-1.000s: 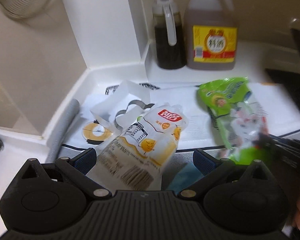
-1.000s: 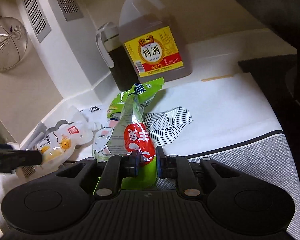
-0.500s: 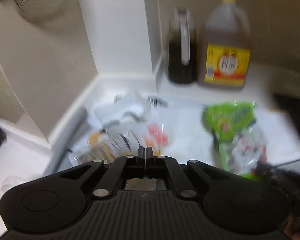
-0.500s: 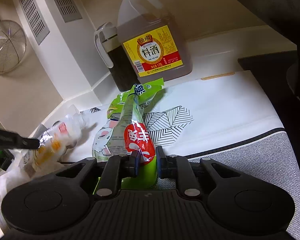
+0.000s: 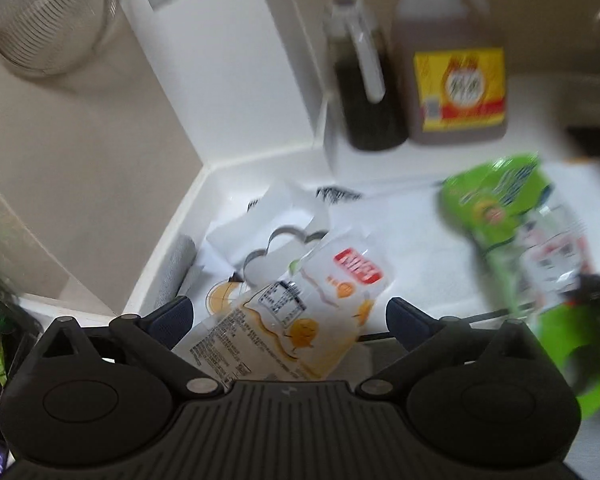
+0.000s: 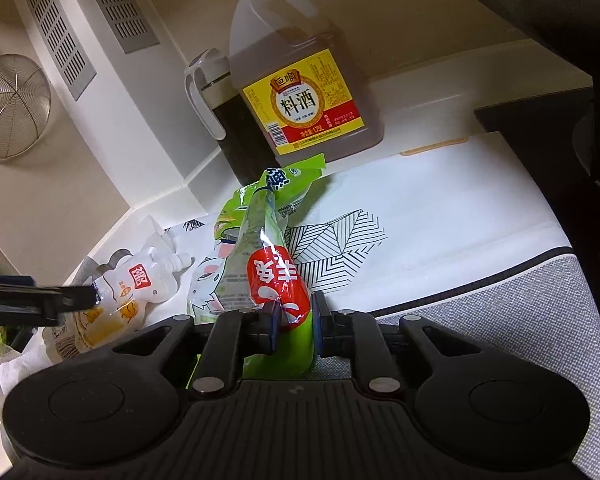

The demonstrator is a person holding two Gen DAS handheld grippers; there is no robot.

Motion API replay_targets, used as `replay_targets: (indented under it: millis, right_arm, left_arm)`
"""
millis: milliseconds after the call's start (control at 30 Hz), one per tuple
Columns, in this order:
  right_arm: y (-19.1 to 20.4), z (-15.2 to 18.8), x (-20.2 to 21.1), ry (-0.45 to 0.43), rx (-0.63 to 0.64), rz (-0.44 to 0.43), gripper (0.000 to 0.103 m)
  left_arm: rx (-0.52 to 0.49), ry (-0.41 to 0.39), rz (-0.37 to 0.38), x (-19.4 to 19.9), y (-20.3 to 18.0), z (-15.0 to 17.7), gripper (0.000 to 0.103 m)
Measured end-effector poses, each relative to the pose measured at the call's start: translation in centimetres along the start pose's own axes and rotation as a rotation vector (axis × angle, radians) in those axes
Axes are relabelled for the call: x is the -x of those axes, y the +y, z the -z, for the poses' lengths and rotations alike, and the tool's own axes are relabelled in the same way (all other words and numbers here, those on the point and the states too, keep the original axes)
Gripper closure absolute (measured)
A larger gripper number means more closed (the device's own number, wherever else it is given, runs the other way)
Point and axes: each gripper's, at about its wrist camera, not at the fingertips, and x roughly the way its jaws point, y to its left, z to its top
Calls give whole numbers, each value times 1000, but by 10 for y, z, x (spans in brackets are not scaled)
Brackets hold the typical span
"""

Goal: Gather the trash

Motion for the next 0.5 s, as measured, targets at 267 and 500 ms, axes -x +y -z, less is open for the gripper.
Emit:
replay_targets:
  millis: [267,500]
  right_arm:
    - [0,1,-3,7,9,-8,85]
    - [-2,1,1,-19,-5,-15,86]
  left_arm:
    - [-15,27,-11,-17,-9,0,30]
    - [75,-120,40,57,12,-14,34]
